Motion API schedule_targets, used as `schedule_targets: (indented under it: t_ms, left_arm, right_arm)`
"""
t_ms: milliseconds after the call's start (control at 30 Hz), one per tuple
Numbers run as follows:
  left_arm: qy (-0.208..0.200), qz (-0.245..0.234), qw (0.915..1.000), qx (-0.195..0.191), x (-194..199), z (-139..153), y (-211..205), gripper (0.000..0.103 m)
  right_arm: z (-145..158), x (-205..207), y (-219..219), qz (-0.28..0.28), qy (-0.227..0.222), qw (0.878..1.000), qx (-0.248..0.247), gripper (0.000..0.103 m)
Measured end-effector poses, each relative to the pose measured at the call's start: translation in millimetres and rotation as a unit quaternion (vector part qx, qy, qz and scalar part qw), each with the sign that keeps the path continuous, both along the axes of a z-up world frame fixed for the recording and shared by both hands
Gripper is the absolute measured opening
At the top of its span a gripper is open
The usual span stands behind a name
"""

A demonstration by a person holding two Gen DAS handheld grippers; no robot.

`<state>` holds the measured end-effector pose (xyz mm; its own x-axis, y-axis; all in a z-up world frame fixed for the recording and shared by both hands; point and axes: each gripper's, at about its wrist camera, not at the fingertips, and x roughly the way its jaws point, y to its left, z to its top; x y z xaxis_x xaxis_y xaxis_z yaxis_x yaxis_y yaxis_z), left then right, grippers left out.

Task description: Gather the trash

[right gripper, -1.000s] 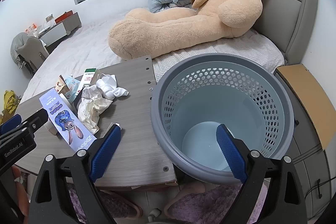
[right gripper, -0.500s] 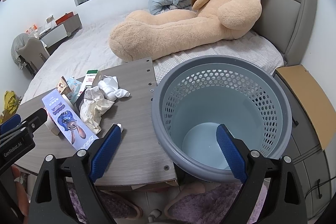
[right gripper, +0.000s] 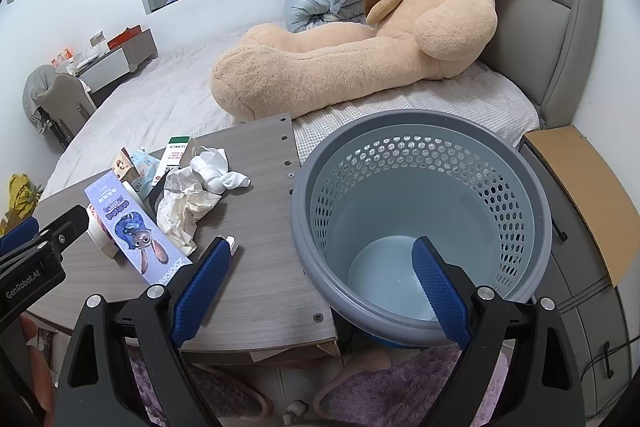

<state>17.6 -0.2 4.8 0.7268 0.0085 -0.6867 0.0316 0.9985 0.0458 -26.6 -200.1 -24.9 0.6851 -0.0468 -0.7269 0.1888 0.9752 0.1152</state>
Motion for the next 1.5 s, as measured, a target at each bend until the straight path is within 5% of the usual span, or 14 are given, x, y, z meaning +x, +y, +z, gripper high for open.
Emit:
schedule_targets:
  t_ms: [667,1067,1500]
  left_arm:
    - [-0.009,0.026,0.9995,0.012,-5.5,0.7,22.1,0.097]
    - [0.014,0.086,0.9961,0.017,-1.6,-21.9,78.1,0.097]
    - [0.024,0.091,0.9955,0.006,-3.7,-32.3,94.2,0.097]
  right_arm:
    - [-3.8,0.2,10.5,0.015,0.003,1.0,-0.002,0.088]
    - [-32.4,17.6,59.4,0.075,0.047,0.996,-0.02,0.088]
    - [-59.8,28.6,79.7,0.096,0.095,0.991,-0.026,0.088]
